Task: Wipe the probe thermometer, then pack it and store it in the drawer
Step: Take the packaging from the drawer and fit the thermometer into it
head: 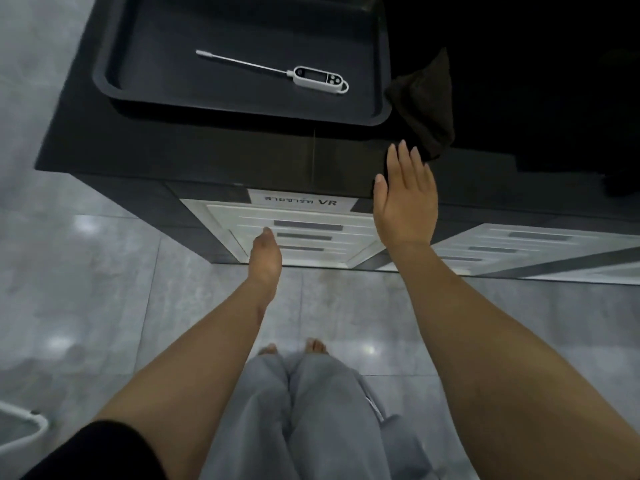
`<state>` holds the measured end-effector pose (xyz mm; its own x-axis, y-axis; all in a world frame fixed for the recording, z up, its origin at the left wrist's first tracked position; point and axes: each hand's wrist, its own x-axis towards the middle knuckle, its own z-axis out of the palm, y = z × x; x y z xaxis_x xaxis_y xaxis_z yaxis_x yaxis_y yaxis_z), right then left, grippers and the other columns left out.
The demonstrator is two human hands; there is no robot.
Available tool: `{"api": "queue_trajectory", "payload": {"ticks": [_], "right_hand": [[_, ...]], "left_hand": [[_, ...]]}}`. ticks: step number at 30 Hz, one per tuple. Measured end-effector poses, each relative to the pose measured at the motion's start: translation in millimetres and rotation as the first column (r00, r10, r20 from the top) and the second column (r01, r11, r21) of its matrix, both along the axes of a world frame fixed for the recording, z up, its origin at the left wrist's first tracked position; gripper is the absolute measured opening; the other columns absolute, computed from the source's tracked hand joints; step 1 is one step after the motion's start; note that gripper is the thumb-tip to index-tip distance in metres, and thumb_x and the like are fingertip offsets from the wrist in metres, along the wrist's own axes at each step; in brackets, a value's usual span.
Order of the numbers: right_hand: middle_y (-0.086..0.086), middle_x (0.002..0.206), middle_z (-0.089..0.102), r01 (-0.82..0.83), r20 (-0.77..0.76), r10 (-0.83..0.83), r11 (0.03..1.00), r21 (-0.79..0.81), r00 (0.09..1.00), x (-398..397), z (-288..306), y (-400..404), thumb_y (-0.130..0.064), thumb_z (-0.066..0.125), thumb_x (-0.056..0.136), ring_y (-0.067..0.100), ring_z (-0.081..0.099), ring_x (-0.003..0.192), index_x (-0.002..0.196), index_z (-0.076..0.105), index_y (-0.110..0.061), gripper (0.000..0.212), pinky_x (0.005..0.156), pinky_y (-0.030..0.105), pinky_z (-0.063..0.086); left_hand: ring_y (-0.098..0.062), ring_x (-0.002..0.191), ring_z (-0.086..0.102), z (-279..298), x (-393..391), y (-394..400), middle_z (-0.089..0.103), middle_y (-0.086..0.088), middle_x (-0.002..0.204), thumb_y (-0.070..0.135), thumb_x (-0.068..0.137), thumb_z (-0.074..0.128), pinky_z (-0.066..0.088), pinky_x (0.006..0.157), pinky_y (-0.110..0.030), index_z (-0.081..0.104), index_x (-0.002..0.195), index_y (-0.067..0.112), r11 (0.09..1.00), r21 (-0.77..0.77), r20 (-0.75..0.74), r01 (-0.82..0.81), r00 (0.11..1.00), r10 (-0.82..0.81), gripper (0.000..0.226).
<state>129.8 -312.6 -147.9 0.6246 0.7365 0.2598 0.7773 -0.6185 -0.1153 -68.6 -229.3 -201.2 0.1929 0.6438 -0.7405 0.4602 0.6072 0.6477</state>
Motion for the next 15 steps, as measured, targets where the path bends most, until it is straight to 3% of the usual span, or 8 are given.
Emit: {"api": "queue_trajectory", "payload": {"ticks": [2, 4, 10, 15], "right_hand": [[0.009, 0.156, 0.038, 0.003, 0.051, -0.006, 0.998, 0.061, 0.999, 3.2, -8.3, 2.4, -0.032, 0.029, 0.103, 0.025, 0.031, 0.146, 0.149, 0.04, -0.009, 0.053, 0.121, 0.041, 0.022], [0.01, 0.153, 0.044, -0.009, 0.103, -0.005, 0.992, 0.129, 0.995, 4.6, -15.1, 2.5, -0.03, 0.033, 0.102, 0.027, 0.037, 0.143, 0.146, 0.045, -0.008, 0.051, 0.119, 0.041, 0.026], [0.009, 0.149, 0.049, -0.021, 0.184, -0.019, 0.976, 0.215, 0.983, 8.2, -25.2, 4.1, -0.028, 0.037, 0.101, 0.026, 0.043, 0.14, 0.142, 0.051, -0.009, 0.048, 0.117, 0.04, 0.03], [0.008, 0.148, 0.051, -0.026, 0.199, -0.021, 0.973, 0.231, 0.98, 9.0, -26.8, 5.2, -0.028, 0.038, 0.101, 0.026, 0.044, 0.139, 0.142, 0.052, -0.01, 0.047, 0.117, 0.039, 0.03]], "left_hand": [[-0.025, 0.147, 0.026, -12.9, 21.8, 8.0, 0.027, -0.005, 0.16, 0.053, 0.103, 0.02, 0.018, 0.121, -0.038, 0.023, 0.155, 0.012, 0.944, -0.28, 0.112, -0.173, 0.971, 0.211, 0.066], [-0.023, 0.146, 0.028, -23.4, 34.6, 13.2, 0.03, -0.004, 0.159, 0.056, 0.103, 0.019, 0.019, 0.121, -0.037, 0.023, 0.156, 0.013, 0.866, -0.412, 0.199, -0.283, 0.9, 0.389, 0.068], [-0.026, 0.127, 0.053, -47.8, 62.1, 26.4, 0.052, -0.011, 0.142, 0.064, 0.098, 0.02, 0.035, 0.114, -0.038, 0.042, 0.145, 0.008, 0.725, -0.479, 0.199, -0.496, 0.743, 0.639, 0.076], [-0.028, 0.127, 0.052, -55.2, 70.7, 29.2, 0.054, -0.011, 0.131, 0.063, 0.098, 0.02, 0.034, 0.115, -0.04, 0.041, 0.145, 0.011, 0.663, -0.5, 0.226, -0.557, 0.655, 0.721, 0.074]]}}
